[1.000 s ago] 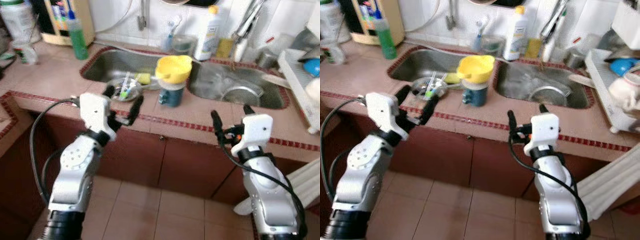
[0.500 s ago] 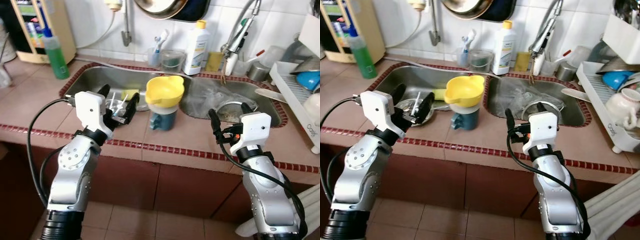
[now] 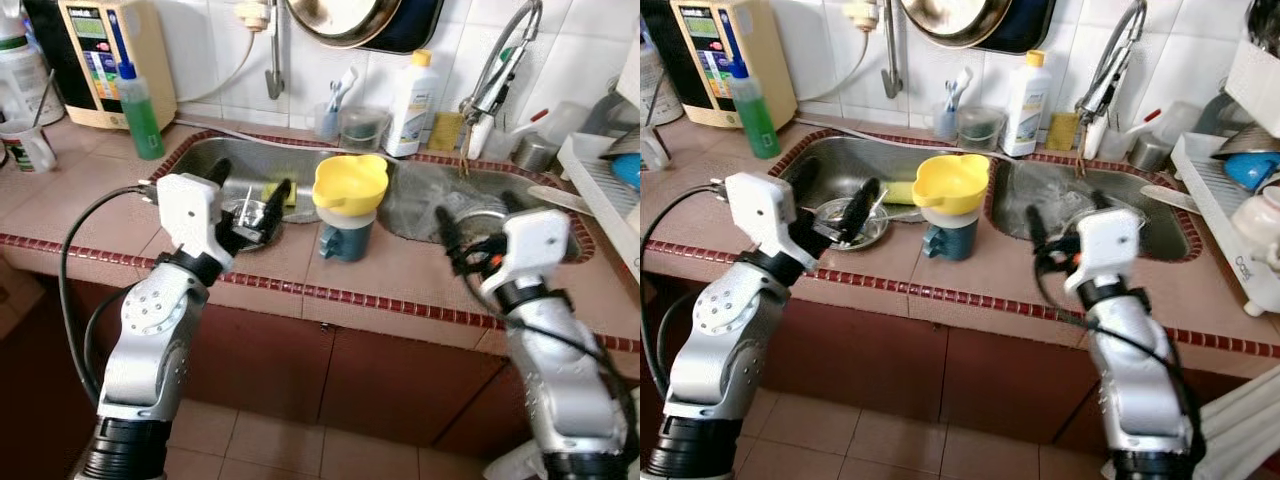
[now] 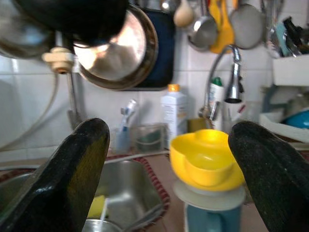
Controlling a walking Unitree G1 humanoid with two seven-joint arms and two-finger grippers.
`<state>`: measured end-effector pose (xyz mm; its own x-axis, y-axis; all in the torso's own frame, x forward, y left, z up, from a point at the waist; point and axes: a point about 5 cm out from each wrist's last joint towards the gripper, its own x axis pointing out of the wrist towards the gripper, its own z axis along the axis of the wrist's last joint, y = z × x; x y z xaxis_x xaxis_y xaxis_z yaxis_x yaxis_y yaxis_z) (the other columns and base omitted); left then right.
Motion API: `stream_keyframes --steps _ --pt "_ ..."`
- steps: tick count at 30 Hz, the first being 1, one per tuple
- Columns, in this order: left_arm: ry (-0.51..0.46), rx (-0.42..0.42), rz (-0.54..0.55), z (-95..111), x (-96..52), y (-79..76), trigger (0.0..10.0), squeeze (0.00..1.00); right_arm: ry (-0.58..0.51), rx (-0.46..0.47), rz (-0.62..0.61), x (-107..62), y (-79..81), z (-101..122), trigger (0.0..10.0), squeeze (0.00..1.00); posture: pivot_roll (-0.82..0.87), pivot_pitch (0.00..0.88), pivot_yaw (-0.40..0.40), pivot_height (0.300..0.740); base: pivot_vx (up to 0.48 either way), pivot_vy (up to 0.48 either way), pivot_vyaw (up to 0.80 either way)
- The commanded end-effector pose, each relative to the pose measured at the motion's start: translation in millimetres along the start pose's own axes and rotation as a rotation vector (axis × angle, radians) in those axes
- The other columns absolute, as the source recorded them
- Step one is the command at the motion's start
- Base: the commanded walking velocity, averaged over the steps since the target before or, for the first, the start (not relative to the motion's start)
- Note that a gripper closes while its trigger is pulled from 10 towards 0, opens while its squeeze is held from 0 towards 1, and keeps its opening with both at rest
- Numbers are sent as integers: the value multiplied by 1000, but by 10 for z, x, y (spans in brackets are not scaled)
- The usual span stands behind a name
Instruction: Kitchen organization
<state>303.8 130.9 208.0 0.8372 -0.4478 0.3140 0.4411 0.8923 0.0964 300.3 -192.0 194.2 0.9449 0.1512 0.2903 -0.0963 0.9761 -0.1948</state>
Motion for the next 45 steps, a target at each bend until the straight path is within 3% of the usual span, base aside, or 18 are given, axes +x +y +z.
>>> stream_keyframes --steps 1,8,15,18,21,28,31,39,45 --pt "-14 48 -35 83 52 -63 10000 0 5 -6 -5 38 -76 13 10000 0 -104 0 -40 740 0 0 0" --pt "-25 119 -122 150 86 -236 10000 0 -31 82 -35 289 -192 181 10000 0 -99 0 -39 740 0 0 0" --pt "-20 115 -164 138 62 -355 10000 0 -17 -12 92 410 -231 232 10000 0 -94 0 -43 740 0 0 0" --pt "-21 117 -167 145 58 -367 10000 0 -6 0 116 424 -240 220 10000 0 -93 0 -44 740 0 0 0" --pt "-23 115 -169 155 59 -379 10000 0 0 151 103 488 -210 212 10000 0 -87 0 -49 740 0 0 0" --pt "-29 115 -172 176 55 -399 10000 0 3 280 141 555 -57 215 10000 0 -82 0 -51 740 0 0 0" --pt "-24 102 -175 181 56 -415 10000 0 18 409 138 624 40 240 10000 0 -81 0 -53 740 0 0 0" --pt "19 101 -292 101 -27 -609 10000 0 91 521 50 787 135 260 10000 0 -73 0 -60 740 0 0 0" --pt "27 95 -327 92 -59 -672 10000 0 163 608 -26 898 160 292 10000 0 -68 0 -68 740 0 0 0"
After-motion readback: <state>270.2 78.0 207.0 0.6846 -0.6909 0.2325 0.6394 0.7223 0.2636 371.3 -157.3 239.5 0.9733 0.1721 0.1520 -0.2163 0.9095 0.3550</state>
